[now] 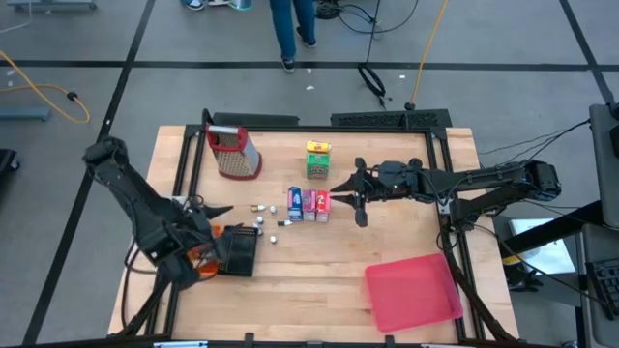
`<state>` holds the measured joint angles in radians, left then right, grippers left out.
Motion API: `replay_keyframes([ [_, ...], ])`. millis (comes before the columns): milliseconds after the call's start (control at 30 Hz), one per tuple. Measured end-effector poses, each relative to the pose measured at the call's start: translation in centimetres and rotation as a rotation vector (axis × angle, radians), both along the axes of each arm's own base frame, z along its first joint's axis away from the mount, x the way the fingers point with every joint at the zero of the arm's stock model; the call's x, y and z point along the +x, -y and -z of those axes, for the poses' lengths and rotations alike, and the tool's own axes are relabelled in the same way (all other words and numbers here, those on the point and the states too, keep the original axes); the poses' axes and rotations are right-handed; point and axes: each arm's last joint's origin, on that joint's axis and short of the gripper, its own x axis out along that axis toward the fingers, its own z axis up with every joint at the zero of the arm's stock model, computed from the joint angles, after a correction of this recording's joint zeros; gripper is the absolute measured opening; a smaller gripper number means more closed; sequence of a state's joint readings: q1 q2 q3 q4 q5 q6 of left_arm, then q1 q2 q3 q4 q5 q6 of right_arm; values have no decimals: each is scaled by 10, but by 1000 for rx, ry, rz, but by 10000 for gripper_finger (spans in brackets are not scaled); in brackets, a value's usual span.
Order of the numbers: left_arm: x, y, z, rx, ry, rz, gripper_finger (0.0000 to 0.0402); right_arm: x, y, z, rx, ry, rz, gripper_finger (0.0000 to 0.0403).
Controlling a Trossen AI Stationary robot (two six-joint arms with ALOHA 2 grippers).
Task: Pick & Place Kitchen Items
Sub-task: Put the black food coloring bottle into the black bin
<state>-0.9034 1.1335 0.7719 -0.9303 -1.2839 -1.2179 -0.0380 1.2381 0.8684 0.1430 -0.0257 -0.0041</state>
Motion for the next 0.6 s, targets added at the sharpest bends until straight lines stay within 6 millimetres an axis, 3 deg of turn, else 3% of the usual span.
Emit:
replay_keyframes([
  [167, 29, -4, -6, 24, -110, 44, 266, -1, 0, 2, 18, -18, 4, 75],
  [400, 62, -25, -15, 32, -167, 81, 266, -3, 0, 9, 17, -99, 46, 75],
  [600, 82, -41, -20, 24, -172, 140, 266, -14, 4, 21, -37, -249, 335, 68],
])
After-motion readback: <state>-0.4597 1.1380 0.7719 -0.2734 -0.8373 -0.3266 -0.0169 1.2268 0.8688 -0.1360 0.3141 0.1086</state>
